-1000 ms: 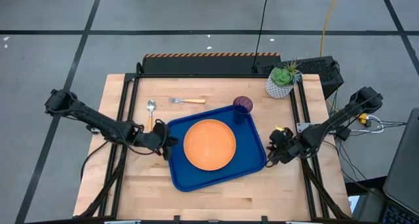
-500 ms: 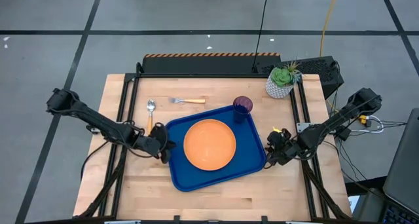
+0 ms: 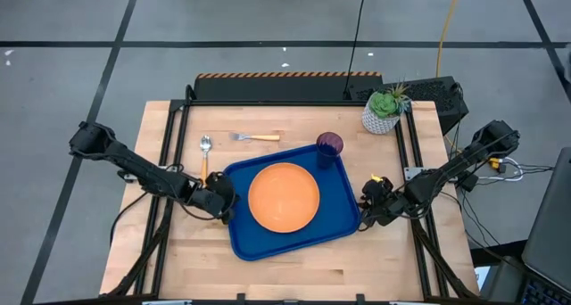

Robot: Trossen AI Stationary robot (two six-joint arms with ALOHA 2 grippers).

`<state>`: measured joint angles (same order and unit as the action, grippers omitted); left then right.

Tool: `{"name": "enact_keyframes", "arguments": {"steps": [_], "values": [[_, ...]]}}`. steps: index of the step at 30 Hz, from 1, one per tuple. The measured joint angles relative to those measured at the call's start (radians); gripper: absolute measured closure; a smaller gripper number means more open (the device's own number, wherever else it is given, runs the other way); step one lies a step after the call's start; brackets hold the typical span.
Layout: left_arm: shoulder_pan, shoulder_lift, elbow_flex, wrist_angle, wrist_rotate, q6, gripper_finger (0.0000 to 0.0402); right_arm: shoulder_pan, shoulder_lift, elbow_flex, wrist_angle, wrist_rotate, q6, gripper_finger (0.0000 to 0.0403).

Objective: Pick and place plate/cup/fork/spoon on tray
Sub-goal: Adjust the blue tray

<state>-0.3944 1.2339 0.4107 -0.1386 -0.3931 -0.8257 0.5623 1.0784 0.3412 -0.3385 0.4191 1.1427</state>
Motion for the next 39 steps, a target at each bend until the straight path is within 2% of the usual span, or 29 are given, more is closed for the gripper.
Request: {"name": "enact_keyframes", "arguments": {"steps": [21,39], "values": [[-0.028,0.025,0.000,-0.098,0.006,-0.128,0.0350,0.000,-0.001,0.002,0.004,-0.028,-0.001,0.0273],[0.008,0.025,0.000,-0.248,-0.107,-0.126,0.0350,0.000,-0.001,0.002,0.169,-0.056,-0.054,0.0273]]}}
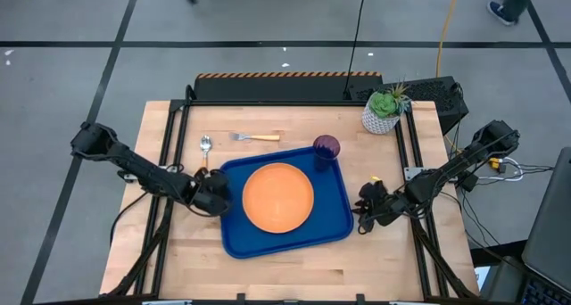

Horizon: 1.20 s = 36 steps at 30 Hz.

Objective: Pick and place plate/cup/fork/spoon on tray
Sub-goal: Adjust the blue tray

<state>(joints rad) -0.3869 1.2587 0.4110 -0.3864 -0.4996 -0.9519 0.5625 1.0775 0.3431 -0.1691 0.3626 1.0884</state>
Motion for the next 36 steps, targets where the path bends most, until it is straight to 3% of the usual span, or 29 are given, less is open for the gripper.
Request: {"name": "enact_keyframes", "arguments": {"steps": [22,29,32,36], "values": [[0.115,-0.009,0.000,-0.009,-0.053,0.123,0.0350,0.002,0.000,0.000,0.022,-0.051,-0.009,0.0273],[0.112,-0.076,0.117,0.007,-0.070,0.282,0.0350,0.002,0.000,0.000,-0.037,-0.053,0.006,0.0273],[0.112,-0.101,0.187,-0.098,-0.079,0.258,0.0350,0.002,0.000,0.000,-0.033,-0.053,0.010,0.0273],[0.108,-0.100,0.248,-0.361,-0.038,0.077,0.0350,0.002,0.000,0.000,-0.033,-0.052,0.009,0.0273]]}}
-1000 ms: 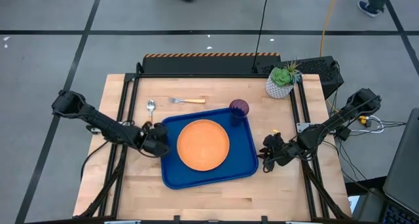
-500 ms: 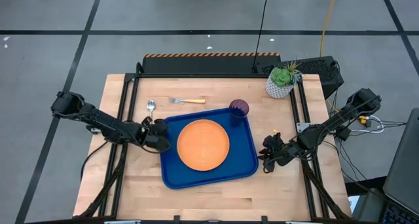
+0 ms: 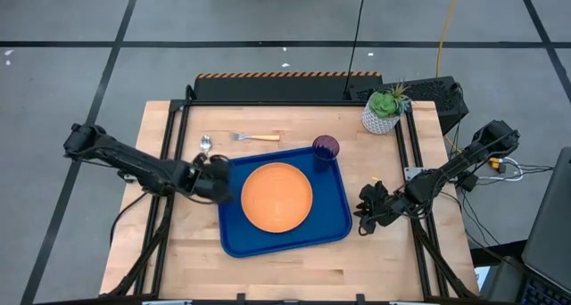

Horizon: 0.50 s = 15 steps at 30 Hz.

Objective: Pick and place plate/cup/fork/spoon on tray
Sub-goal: Adjust the blue tray

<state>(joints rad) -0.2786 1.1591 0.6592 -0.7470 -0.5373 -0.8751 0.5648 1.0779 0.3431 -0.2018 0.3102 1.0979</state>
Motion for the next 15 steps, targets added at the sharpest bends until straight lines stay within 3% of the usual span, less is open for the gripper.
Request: {"name": "enact_keyframes", "arguments": {"steps": [4,15], "values": [[-0.034,0.006,0.005,-0.098,0.107,-0.109,0.0351,0.000,0.000,0.000,-0.001,0.000,-0.008,0.0273],[-0.114,0.006,-0.022,-0.193,0.228,-0.365,0.0351,0.000,0.000,0.000,-0.003,0.000,0.001,0.0273]]}}
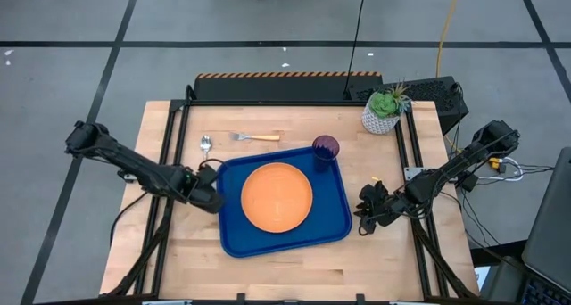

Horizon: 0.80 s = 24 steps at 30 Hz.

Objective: Pick and place plate/cup/fork/spoon on tray
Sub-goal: Adjust the blue tray

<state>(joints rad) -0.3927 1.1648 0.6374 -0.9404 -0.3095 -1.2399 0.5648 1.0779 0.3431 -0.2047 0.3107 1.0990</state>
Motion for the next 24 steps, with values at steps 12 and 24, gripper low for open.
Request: {"name": "enact_keyframes", "arguments": {"steps": [12,24], "values": [[-0.005,0.005,-0.195,0.284,0.042,-0.043,0.0351,0.000,0.000,0.000,0.002,0.000,0.014,0.0273],[0.090,0.039,-0.218,0.338,-0.088,0.069,0.0351,0.000,0.000,0.002,0.102,-0.057,-0.059,0.0273]]}}
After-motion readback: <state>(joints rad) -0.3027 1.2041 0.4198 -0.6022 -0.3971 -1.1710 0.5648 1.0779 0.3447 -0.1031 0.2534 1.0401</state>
